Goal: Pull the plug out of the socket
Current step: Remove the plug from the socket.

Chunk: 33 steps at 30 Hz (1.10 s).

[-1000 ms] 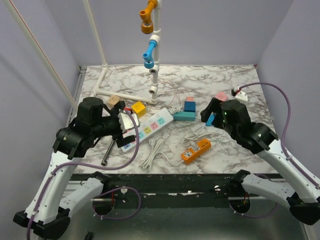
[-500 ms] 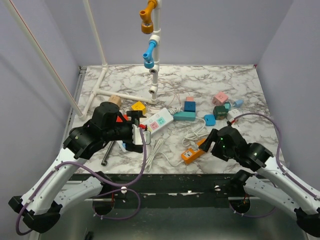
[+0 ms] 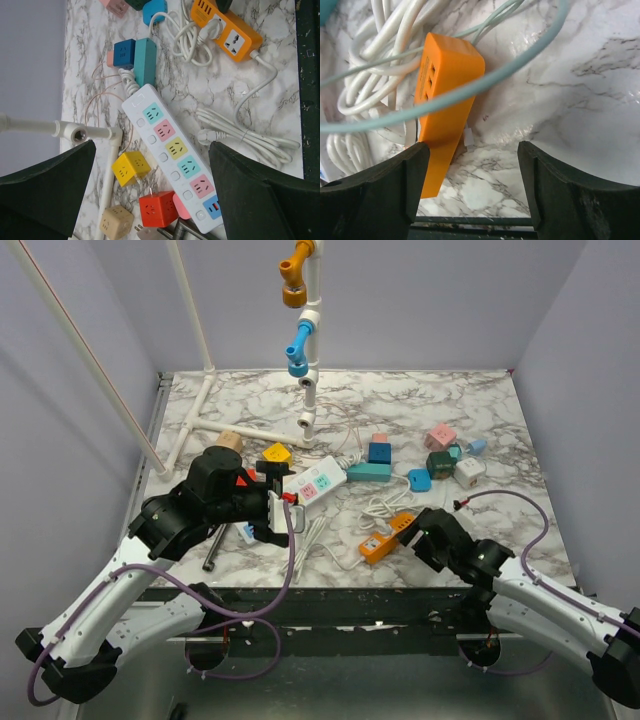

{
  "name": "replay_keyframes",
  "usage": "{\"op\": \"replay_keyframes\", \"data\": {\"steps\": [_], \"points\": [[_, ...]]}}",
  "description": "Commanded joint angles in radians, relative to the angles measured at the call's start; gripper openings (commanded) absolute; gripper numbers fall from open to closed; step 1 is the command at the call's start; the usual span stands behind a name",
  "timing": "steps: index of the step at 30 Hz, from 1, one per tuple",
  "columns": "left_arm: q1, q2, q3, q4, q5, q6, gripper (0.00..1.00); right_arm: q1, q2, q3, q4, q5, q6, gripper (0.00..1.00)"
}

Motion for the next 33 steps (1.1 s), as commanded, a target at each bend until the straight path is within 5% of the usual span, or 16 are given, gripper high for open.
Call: {"op": "replay_keyframes", "data": {"steps": [1,15,23,29,33], "points": [[-0.008,0.002,-0.019,0.015,-0.02,0.0,0.98,0.006,-0.021,-0.05,0.16,0.112,0.074,0.79],[-0.011,0.042,-0.054,0.04,-0.009,-0.014,0.99,0.006,-0.042,-0.062,0.287,0.183,0.032,0.75],[-0.021,0.103,-0.022,0.068,0.002,-0.032,0.98,0.005,0.144,-0.036,0.325,0.153,0.062,0.73],[-0.034,0.108,-0.016,0.07,0.006,-0.026,0.98,0.006,0.17,-0.053,0.403,0.187,0.059,0.63],[-0.057,0.112,-0.039,0.077,0.025,-0.006,0.98,0.006,0.197,-0.053,0.462,0.193,0.049,0.46]]}}
